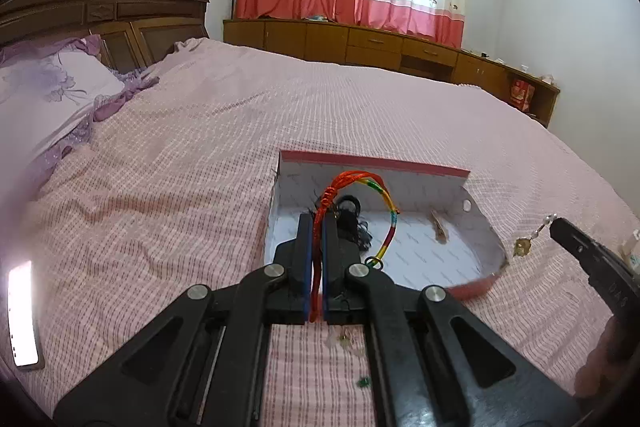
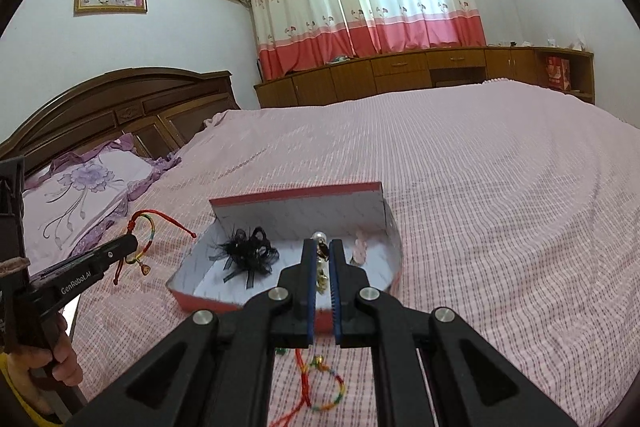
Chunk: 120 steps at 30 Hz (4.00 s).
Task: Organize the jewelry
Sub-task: 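Lower the rainbow bracelet into the box with the left tool while the right tool places a gold charm there, then withdraw both tools and grasp the jade bead bracelet with the left tool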
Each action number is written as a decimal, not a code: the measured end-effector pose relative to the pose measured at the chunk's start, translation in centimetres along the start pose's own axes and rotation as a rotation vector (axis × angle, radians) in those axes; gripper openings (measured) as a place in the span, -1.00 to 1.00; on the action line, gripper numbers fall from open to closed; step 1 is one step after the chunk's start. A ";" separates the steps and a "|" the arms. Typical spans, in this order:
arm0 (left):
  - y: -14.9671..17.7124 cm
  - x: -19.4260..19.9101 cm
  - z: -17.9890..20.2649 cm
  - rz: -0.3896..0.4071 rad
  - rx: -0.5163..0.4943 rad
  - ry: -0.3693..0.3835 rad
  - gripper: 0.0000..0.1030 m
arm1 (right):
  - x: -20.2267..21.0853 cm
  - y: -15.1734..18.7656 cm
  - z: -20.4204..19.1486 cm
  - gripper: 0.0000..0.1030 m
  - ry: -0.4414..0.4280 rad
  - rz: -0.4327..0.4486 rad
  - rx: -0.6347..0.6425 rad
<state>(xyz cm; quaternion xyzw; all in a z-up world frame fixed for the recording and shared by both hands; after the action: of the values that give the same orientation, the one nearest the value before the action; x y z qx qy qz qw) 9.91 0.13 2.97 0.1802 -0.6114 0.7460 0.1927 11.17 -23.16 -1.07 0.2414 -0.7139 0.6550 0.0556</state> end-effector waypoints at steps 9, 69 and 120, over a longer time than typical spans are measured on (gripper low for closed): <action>-0.9 -3.1 0.2 0.031 0.004 -0.030 -1.00 | -3.5 -1.6 0.3 -0.86 0.019 0.011 0.001; 0.6 -7.6 -0.1 -0.102 0.009 -0.081 -0.10 | -9.2 -0.3 1.6 -0.37 0.069 -0.124 0.002; 9.7 -9.9 1.9 -0.438 -0.034 -0.036 -0.12 | -5.5 10.7 -0.1 -0.37 0.010 -0.408 0.016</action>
<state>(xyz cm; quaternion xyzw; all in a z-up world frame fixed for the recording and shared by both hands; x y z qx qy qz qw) 13.58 -4.16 -9.79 0.3189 -0.5735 0.6726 0.3421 11.56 -21.30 -12.94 0.3784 -0.6446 0.6369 0.1888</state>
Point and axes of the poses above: each gripper's, at about its wrist camera, not at the fingertips, and x roughly against the way its jaws point, z to its right, y to its underside, the point moved 2 cm from there along -x, roughly the way its jaws point, and after that the axes turned 6 degrees about x, right-handed, at the moved point
